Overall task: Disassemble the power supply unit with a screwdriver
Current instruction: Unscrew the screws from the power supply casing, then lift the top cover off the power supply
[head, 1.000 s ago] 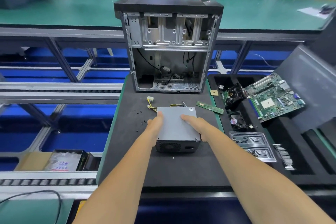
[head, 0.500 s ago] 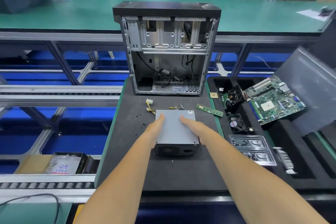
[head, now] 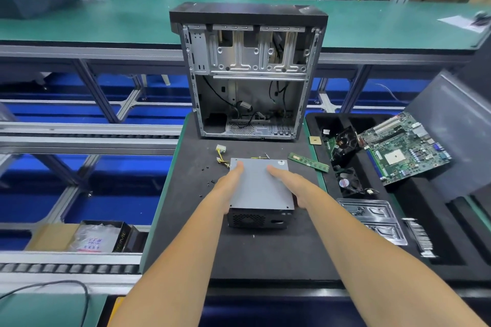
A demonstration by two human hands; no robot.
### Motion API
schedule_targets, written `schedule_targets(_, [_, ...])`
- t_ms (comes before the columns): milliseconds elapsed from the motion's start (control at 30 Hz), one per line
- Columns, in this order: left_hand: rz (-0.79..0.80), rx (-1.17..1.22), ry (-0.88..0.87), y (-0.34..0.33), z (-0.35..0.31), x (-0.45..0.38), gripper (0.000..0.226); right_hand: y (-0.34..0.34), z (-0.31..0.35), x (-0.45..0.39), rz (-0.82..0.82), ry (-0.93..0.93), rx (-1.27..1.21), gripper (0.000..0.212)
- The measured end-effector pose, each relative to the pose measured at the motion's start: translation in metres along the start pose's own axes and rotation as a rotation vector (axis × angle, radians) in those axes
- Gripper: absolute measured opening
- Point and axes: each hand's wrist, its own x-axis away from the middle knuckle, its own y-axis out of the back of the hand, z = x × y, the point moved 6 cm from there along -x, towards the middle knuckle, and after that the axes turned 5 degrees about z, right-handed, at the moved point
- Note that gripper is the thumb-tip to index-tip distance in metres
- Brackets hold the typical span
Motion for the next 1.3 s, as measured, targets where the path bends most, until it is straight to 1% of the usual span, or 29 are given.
schedule_targets(133, [0.012, 0.011, -0.015, 0.0, -0.002, 0.003, 0.063, -0.004, 0.003, 0.003, 0.076, -0.001, -0.028, 0.056])
schedule_targets(300, [0.056, 0.064, -0.039, -0.002, -0.006, 0.004, 0.056, -0.005, 0.003, 0.002, 0.104, -0.003, -0.035, 0.053])
schedule_targets(400, [0.072, 0.119, -0.04, 0.0, -0.006, 0.006, 0.058, -0.001, 0.0, 0.001, 0.095, -0.018, -0.051, 0.046])
schedule_targets(467, [0.098, 0.131, -0.015, -0.001, -0.005, 0.008, 0.058, -0.003, -0.004, 0.002, 0.133, -0.034, -0.115, 0.043])
schedule_targets(600, [0.129, 0.127, 0.008, -0.001, -0.002, 0.007, 0.06, -0.007, -0.005, 0.005, 0.145, -0.031, -0.13, 0.043])
schedule_targets(867, [0.079, 0.085, -0.034, 0.004, -0.008, 0.004, 0.055, 0.0, 0.005, 0.003, 0.155, 0.004, -0.086, 0.043])
schedule_targets(1033, [0.128, 0.122, -0.062, 0.001, -0.014, 0.011, 0.054, 0.001, 0.009, 0.007, 0.171, -0.004, -0.109, 0.047])
schedule_targets(1167, [0.075, 0.127, -0.089, 0.002, -0.014, 0.014, 0.058, -0.001, 0.017, 0.014, 0.128, 0.038, 0.004, 0.049])
schedule_targets(1300, [0.055, 0.133, -0.121, 0.003, -0.019, 0.022, 0.055, 0.002, 0.029, 0.027, 0.081, 0.018, 0.151, 0.051])
